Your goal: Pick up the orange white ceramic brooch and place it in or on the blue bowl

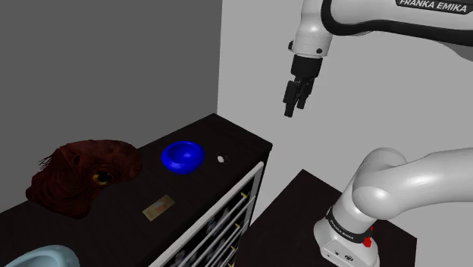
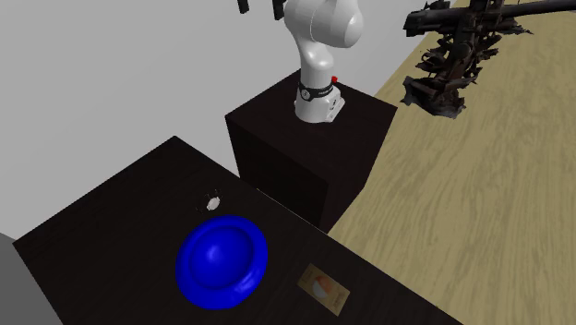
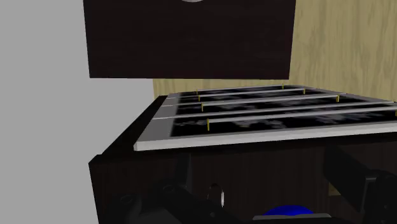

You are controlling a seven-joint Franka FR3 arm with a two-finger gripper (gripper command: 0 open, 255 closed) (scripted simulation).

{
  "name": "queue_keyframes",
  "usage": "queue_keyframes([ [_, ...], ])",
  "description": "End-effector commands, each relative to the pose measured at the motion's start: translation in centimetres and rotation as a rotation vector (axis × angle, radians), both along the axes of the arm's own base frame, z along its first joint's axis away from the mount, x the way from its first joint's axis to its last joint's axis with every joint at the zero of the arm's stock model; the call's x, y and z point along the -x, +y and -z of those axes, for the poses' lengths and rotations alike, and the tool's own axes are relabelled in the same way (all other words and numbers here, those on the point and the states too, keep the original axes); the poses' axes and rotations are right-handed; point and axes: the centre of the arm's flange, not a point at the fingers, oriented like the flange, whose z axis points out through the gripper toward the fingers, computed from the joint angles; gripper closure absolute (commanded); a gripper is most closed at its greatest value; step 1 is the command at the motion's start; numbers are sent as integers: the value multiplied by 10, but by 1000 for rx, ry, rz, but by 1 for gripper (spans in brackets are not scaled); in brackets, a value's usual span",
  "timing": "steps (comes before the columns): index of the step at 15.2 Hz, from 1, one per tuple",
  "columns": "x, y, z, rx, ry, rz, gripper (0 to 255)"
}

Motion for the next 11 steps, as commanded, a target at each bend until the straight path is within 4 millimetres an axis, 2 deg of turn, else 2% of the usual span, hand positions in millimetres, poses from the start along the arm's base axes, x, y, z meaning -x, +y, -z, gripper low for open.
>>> queue_keyframes([
  [1,0,0,0,0,0,0,0],
  [11,-92,51,79,0,-28,-327,0],
])
